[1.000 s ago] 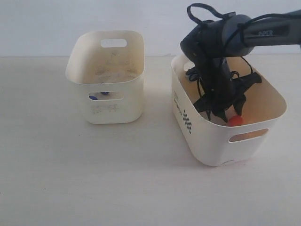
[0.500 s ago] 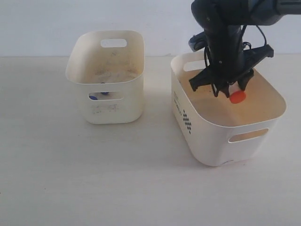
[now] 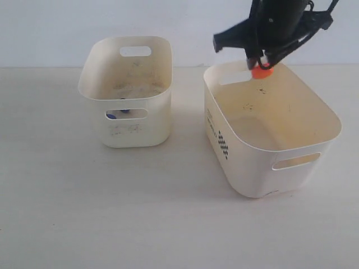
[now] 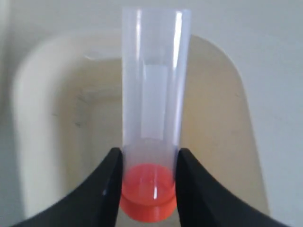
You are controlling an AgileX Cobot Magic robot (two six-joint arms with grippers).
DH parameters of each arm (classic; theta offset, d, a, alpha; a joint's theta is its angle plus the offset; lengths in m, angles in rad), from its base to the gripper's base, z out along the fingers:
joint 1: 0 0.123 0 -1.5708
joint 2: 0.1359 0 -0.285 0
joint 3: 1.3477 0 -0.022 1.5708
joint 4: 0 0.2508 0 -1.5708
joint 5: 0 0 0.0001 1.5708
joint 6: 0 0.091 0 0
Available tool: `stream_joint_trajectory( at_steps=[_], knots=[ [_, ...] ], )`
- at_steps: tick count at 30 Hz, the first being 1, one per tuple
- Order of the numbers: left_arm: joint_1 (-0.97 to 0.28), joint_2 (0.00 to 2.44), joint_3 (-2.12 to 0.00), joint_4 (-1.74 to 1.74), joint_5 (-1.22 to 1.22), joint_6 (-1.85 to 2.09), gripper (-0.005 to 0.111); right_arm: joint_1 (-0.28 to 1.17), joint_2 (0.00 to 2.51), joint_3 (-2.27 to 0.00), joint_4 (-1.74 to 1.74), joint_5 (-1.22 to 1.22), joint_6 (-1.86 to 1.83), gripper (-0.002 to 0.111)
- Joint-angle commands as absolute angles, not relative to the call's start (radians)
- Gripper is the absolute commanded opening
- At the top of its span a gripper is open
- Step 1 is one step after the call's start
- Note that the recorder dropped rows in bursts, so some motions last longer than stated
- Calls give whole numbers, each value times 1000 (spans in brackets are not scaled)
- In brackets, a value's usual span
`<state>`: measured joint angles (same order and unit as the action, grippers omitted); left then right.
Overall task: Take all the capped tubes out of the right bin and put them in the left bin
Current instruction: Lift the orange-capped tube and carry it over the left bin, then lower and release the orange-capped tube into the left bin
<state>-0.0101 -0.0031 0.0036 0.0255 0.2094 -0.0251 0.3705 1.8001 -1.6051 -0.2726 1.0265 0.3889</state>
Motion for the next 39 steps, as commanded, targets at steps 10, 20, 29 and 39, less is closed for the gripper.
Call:
stream_joint_trajectory(
  at_steps=[10, 20, 29, 39],
  knots=[
    [-10, 0, 0, 19, 202, -35, 4, 438, 1791, -1605, 454, 507, 68, 0],
    [-10, 0, 0, 19, 202, -35, 4, 569, 1916, -1605, 454, 228, 43, 0],
    [-10, 0, 0, 19, 202, -35, 4, 578, 1996, -1605, 441, 200, 29, 9],
    [-10, 0, 0, 19, 202, -35, 4, 578, 2025, -1605, 439, 221, 21, 105]
  ],
)
